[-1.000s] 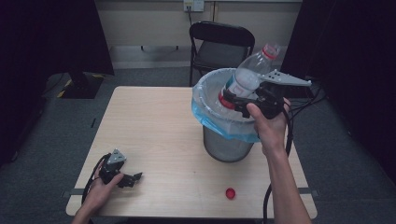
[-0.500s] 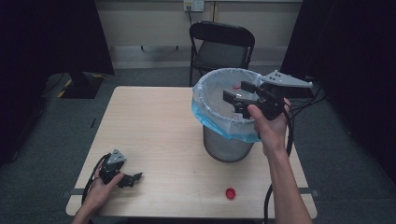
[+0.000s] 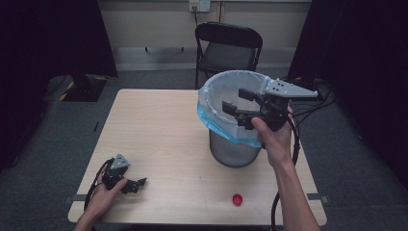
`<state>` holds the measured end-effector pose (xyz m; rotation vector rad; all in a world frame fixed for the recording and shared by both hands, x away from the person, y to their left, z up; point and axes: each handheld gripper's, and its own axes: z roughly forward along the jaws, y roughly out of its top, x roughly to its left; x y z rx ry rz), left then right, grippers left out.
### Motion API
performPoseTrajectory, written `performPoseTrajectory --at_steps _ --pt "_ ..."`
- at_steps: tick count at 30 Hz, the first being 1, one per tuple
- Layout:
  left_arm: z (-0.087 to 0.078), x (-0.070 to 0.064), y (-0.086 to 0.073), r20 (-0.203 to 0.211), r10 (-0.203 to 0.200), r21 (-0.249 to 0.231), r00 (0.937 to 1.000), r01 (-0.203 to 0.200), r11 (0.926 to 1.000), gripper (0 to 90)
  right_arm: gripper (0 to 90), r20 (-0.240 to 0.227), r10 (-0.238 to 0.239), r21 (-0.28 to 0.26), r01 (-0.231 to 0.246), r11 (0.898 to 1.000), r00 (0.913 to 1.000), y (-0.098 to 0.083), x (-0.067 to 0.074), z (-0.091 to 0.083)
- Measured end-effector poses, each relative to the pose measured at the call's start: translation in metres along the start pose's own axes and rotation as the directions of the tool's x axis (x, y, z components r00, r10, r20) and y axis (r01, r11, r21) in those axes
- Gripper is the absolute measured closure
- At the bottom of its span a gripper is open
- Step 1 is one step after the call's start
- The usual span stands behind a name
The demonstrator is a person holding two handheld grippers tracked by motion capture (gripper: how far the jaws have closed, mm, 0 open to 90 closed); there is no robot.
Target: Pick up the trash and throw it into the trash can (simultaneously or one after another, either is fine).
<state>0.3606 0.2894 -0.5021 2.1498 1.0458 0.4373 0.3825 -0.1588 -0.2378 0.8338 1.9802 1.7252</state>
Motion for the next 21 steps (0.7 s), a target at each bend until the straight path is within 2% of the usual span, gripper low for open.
performPoseTrajectory --at_steps 6,8,14,18,21 --pt "0.0 0.0 0.0 0.001 -0.001 -0.001 1.0 0.001 1.0 0.0 26.5 -0.031 -0.018 0.016 0.019 1.0 0.9994 -0.004 0.009 0.0" --pt "0.0 0.0 0.0 0.0 -0.001 0.0 1.0 0.001 1.0 0.0 26.6 -0.054 -0.019 0.009 0.02 1.0 0.9984 -0.006 0.012 -0.002" --pt "0.0 0.0 0.0 0.001 0.0 0.0 1.0 0.0 1.0 0.0 25.8 -0.073 -0.028 0.014 0.029 0.999 0.9969 -0.011 0.021 -0.005" --pt "0.0 0.0 0.0 0.0 0.0 -0.001 1.0 0.0 1.0 0.0 25.6 -0.097 -0.045 0.028 0.048 0.998 0.9943 -0.017 0.035 -0.008" --pt "0.0 0.0 0.0 0.0 0.0 0.0 1.0 0.0 1.0 0.0 24.4 -0.118 -0.038 0.034 0.042 0.999 0.9923 -0.022 0.042 -0.009"
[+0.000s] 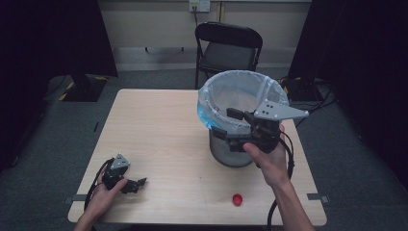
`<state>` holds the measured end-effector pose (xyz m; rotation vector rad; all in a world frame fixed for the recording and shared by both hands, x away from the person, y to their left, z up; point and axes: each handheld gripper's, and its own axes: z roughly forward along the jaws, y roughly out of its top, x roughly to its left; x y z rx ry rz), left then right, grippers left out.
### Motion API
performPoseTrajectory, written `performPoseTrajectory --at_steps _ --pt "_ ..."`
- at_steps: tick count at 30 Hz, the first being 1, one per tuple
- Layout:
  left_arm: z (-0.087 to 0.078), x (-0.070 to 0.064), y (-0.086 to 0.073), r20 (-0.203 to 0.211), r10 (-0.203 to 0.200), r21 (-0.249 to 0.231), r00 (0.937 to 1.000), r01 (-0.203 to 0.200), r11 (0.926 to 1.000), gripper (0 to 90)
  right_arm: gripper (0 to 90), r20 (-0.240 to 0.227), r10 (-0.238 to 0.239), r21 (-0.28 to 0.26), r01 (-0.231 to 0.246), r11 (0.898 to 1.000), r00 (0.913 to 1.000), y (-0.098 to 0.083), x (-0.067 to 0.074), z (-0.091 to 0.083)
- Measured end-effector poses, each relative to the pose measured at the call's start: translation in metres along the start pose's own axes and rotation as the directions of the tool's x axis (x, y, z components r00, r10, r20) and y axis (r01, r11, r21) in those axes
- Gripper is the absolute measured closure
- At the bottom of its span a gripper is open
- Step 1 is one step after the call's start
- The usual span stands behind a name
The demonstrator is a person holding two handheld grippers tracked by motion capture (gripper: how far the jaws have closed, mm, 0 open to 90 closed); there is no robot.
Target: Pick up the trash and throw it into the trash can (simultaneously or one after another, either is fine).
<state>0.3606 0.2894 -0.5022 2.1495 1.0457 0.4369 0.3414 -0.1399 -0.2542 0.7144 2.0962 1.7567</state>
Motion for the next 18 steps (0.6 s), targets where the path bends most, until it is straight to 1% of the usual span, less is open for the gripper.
performPoseTrajectory --at_steps 1,3,7,9,11,15,18 --pt "0.0 0.0 0.0 0.0 0.0 0.0 1.0 0.0 1.0 0.0 23.6 -0.008 0.004 0.002 -0.004 1.0 1.0 -0.002 0.001 0.0" --pt "0.0 0.0 0.0 0.0 0.0 -0.001 1.0 0.0 1.0 0.0 23.0 -0.01 0.003 0.013 -0.003 1.0 0.9999 -0.008 0.004 0.0" --pt "0.0 0.0 0.0 0.0 0.0 0.0 1.0 0.0 1.0 0.0 21.9 -0.021 -0.013 0.047 0.014 0.999 0.9997 -0.021 0.013 0.001" --pt "0.0 0.0 0.0 0.0 0.0 0.0 1.0 0.0 1.0 0.0 21.4 -0.028 -0.013 0.054 0.014 0.998 0.9995 -0.026 0.017 0.001" --pt "0.0 0.0 0.0 -0.001 0.0 0.0 1.0 0.0 1.0 0.0 21.2 -0.03 -0.009 0.064 0.011 0.998 0.9995 -0.034 0.02 0.0" --pt "0.0 0.0 0.0 0.0 -0.001 -0.001 1.0 0.001 1.0 0.0 21.5 -0.056 0.007 0.093 -0.002 0.996 0.9984 -0.049 0.026 -0.001" --pt "0.0 0.0 0.0 0.0 0.0 0.0 1.0 0.0 1.0 0.0 21.7 -0.045 0.002 0.123 0.003 0.992 0.999 -0.061 0.03 -0.003"
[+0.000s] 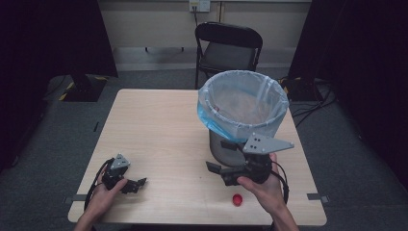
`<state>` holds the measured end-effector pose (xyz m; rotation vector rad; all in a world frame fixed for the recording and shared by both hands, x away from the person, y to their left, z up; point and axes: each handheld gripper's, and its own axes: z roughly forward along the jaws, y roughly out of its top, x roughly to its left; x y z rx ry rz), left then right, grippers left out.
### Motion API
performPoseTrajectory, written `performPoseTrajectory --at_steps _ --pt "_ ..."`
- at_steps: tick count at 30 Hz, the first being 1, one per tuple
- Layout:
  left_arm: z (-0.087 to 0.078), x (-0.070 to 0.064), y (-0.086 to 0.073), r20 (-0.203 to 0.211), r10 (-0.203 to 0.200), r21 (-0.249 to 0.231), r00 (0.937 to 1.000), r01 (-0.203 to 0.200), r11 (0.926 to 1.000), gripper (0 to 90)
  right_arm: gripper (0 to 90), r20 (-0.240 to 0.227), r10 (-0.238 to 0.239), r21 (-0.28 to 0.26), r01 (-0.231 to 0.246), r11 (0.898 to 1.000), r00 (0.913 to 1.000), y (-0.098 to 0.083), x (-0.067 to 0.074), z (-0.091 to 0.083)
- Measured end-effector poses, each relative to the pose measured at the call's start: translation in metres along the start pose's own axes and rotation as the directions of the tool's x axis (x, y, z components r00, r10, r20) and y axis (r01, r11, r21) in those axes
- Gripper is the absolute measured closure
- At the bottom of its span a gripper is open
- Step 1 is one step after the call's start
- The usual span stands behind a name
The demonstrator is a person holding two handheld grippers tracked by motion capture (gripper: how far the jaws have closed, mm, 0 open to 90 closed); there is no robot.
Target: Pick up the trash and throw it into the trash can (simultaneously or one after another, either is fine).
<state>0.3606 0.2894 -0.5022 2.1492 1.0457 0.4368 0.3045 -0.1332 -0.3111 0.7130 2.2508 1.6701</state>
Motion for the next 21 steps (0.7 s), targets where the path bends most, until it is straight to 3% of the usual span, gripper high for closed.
performPoseTrajectory --at_steps 5,11,18,21 --pt "0.0 0.0 0.0 0.0 0.0 0.0 1.0 0.0 1.0 0.0 22.7 0.014 0.003 0.033 -0.003 0.999 0.9999 -0.022 -0.001 -0.002" --pt "0.0 0.0 0.0 -0.001 0.001 0.001 1.0 -0.001 1.0 0.0 21.0 0.004 0.046 0.056 -0.046 0.997 0.9989 -0.052 -0.003 -0.001" --pt "0.0 0.0 0.0 0.001 0.0 0.001 1.0 0.0 1.0 0.0 18.4 0.055 0.049 0.104 -0.054 0.993 0.9973 -0.08 -0.012 0.001" --pt "0.0 0.0 0.0 0.0 0.002 0.001 1.0 -0.002 1.0 0.0 17.1 0.076 0.071 0.128 -0.081 0.988 0.9945 -0.096 -0.018 0.002"
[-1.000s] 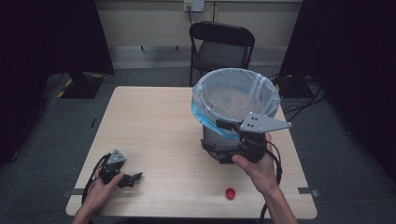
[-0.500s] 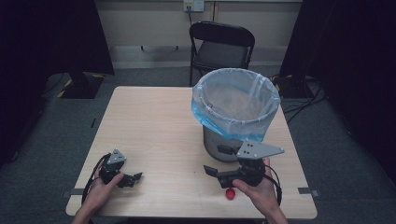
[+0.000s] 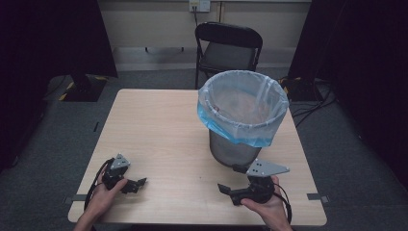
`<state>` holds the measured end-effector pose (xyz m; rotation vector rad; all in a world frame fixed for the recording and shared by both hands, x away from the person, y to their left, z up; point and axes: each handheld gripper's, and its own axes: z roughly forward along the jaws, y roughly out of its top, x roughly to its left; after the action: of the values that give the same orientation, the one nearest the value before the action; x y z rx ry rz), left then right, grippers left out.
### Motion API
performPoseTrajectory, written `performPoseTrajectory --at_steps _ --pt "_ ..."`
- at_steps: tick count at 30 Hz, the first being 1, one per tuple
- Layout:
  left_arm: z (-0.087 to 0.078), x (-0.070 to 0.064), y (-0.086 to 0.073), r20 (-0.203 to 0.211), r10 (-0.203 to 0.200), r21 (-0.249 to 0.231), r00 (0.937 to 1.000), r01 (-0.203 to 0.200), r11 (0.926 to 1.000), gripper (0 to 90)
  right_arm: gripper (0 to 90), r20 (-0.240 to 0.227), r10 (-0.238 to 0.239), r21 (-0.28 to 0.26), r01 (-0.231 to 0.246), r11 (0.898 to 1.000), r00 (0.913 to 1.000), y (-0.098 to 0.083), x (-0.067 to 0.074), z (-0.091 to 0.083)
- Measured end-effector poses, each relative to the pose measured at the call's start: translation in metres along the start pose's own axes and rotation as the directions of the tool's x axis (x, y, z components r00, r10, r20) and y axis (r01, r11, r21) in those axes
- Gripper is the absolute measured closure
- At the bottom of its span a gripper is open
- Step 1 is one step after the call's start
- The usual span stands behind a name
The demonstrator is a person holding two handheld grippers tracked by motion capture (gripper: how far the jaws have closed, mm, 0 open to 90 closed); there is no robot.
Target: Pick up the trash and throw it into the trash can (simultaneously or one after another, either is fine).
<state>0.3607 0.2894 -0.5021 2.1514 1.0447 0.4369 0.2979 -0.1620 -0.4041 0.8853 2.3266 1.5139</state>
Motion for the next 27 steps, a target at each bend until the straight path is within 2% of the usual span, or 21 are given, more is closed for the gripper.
performPoseTrajectory --at_steps 6,9,13,16,17,21,24,27 --pt "0.0 0.0 0.0 0.0 -0.002 0.0 1.0 0.002 1.0 0.0 22.2 0.039 0.025 0.052 -0.027 0.998 0.9989 -0.025 -0.013 0.009" --pt "0.0 0.0 0.0 0.0 -0.002 -0.001 1.0 0.002 1.0 0.0 29.3 0.066 0.036 0.095 -0.043 0.995 0.9972 -0.035 -0.018 0.014" --pt "0.0 0.0 0.0 -0.001 -0.001 -0.001 1.0 0.001 1.0 0.0 35.4 0.054 0.056 0.135 -0.062 0.989 0.997 -0.045 -0.025 0.015" --pt "0.0 0.0 0.0 -0.001 -0.001 -0.001 1.0 0.001 1.0 0.0 38.4 0.085 0.015 0.156 -0.029 0.987 0.9962 -0.048 -0.025 0.014" --pt "0.0 0.0 0.0 0.0 -0.001 -0.001 1.0 0.001 1.0 0.0 38.5 0.101 0.006 0.173 -0.023 0.985 0.9949 -0.049 -0.025 0.014" --pt "0.0 0.0 0.0 0.0 -0.003 -0.002 1.0 0.003 1.0 0.0 43.1 0.085 -0.008 0.221 -0.011 0.975 0.9964 -0.056 -0.023 0.015" --pt "0.0 0.0 0.0 -0.001 -0.001 -0.001 1.0 0.001 1.0 0.0 45.4 0.081 0.004 0.266 -0.026 0.964 0.9967 -0.063 -0.023 0.017" --pt "0.0 0.0 0.0 0.001 -0.003 -0.001 1.0 0.003 1.0 0.0 44.5 0.083 0.012 0.287 -0.035 0.957 0.9965 -0.068 -0.023 0.016"
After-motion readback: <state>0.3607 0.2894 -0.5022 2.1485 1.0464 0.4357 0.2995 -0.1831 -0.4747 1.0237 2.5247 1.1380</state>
